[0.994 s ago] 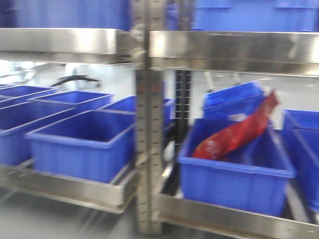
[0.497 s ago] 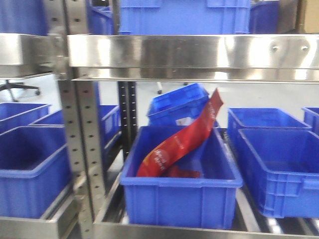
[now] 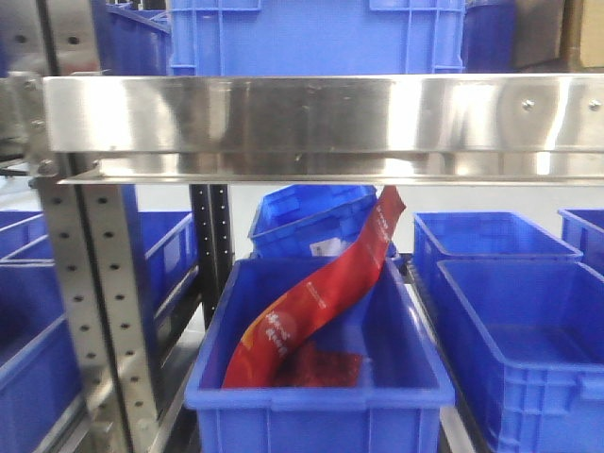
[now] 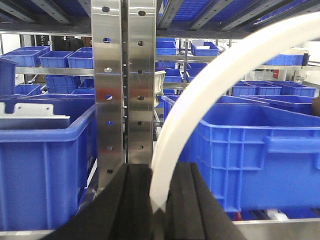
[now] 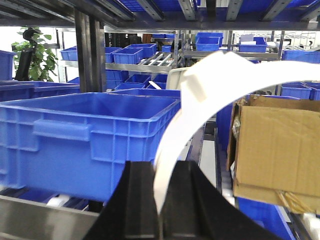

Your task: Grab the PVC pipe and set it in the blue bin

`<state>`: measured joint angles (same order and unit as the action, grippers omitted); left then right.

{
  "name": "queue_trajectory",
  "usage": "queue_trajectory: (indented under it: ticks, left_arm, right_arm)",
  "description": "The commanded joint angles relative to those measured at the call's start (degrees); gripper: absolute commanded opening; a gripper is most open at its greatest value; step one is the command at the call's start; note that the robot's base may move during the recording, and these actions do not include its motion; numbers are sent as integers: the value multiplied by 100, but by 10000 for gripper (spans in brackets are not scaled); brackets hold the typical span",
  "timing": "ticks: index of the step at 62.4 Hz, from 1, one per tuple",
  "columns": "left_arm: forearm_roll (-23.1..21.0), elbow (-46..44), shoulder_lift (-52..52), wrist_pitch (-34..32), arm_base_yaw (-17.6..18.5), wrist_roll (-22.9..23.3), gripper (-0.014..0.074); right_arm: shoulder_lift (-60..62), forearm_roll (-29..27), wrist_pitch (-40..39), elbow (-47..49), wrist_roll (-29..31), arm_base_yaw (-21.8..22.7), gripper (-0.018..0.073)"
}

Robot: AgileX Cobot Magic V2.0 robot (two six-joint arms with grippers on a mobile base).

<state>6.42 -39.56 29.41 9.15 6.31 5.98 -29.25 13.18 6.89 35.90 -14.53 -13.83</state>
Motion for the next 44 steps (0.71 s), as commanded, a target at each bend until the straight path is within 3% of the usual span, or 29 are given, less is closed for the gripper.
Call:
queue_trajectory:
  ticks: [1, 44]
  left_arm:
    - [0, 0, -26, -121, 27, 20, -111]
    - [0, 0, -26, -121, 27, 20, -111]
  right_arm:
    - [26, 46, -102, -11, 3, 16, -162]
    - [26, 46, -102, -11, 3, 16, -162]
